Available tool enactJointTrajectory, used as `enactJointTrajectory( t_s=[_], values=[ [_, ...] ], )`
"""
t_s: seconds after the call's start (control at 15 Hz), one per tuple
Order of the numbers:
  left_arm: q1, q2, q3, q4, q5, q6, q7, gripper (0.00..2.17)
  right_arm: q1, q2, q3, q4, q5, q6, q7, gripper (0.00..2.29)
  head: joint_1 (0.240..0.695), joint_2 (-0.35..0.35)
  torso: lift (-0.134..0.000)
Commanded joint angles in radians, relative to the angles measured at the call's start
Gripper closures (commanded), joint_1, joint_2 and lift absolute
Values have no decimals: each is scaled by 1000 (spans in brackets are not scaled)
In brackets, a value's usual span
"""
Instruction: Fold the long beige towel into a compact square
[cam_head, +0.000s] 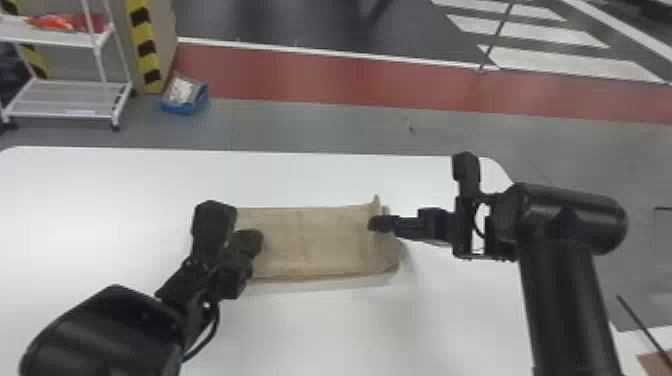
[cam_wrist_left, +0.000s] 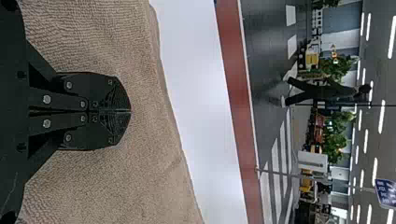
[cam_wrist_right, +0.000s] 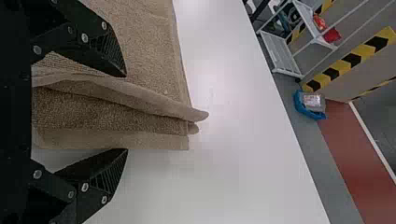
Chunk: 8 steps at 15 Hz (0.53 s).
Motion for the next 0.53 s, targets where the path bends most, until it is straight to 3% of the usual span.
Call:
enactJointTrajectory(
  t_s=[0.0,0.2,0.47],
  values=[
    [-8,-2,1,16,3,-5,-1,2003,-8,0,12,11,-1,5,17,562,695,-205,-124],
    [-15,-2,2,32,12,-8,-2,2003,-10,-2,-12,11,-18,2,93,930,695,-193,-124],
    [-15,-2,2,38,14,-8,-10,2003,-16,-2,-34,9,-90,54,139,1112,695,-178,-124]
  ],
)
